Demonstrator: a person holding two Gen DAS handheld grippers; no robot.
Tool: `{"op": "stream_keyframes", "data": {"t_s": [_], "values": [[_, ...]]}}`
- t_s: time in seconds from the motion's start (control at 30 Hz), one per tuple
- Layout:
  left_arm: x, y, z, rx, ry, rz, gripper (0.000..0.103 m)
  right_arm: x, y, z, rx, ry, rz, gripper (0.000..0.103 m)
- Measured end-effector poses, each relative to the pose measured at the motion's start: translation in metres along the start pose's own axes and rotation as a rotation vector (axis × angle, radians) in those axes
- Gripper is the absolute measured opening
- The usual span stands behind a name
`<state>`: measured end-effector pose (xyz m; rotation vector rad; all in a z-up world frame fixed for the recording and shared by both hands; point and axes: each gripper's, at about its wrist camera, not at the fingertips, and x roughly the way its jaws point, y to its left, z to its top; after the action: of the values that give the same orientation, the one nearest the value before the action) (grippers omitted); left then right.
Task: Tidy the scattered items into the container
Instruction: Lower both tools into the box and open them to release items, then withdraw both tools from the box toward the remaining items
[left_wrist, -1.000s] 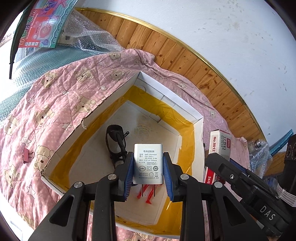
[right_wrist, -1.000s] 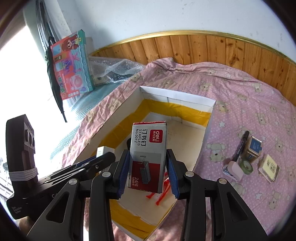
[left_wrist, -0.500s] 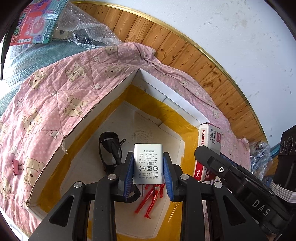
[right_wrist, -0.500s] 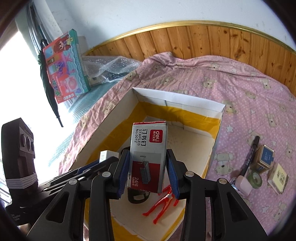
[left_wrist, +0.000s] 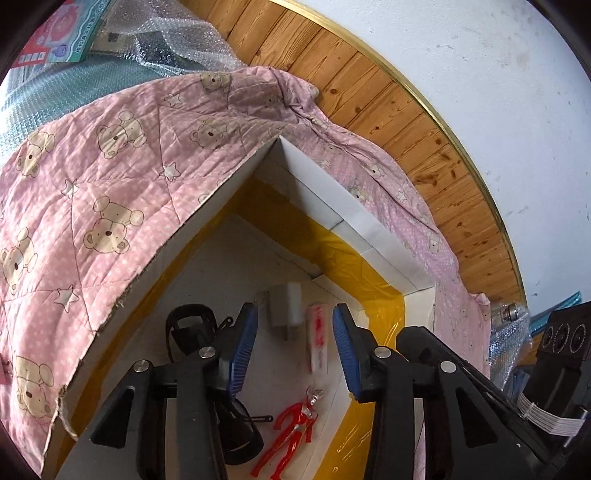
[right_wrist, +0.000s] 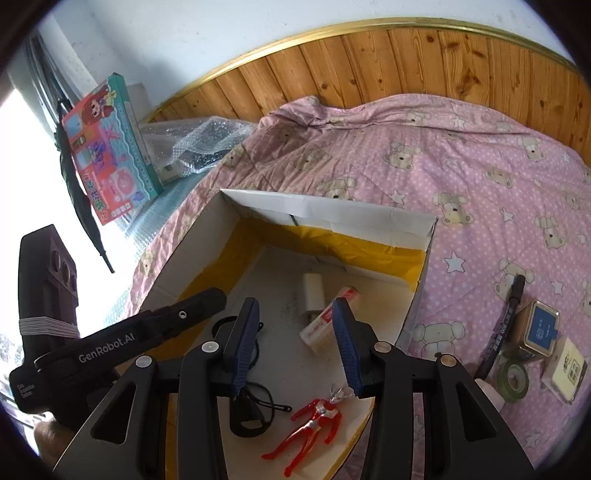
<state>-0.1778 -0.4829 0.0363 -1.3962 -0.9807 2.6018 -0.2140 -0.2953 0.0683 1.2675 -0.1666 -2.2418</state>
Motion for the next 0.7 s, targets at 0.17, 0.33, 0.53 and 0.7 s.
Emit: {"op": "stream_keyframes", "data": {"t_s": [0.17,0.33,0.53,0.7], "values": [[-0.007,0.005,-0.001,-0.013,-0.003,0.012,0.043,-0.006,-0.005,-0.004,0.016,0.003,0.010,0.045],[-0.016,-0.005,-0.012,0.006,-0.002,0.010,0.043,-0.021,-0.001,-0.012,0.014,-0.003,0.020,0.045],[-0.032,-0.022,-0.028,0.036,-0.004,0.000,0.043,-0.045,0.009,-0.025,0.002,-0.020,0.030,0.045],[-0.050,-0.035,-0.040,0.063,-0.017,-0.003,0.043,-0.064,0.016,-0.037,-0.003,-0.032,0.046,0.045]]}}
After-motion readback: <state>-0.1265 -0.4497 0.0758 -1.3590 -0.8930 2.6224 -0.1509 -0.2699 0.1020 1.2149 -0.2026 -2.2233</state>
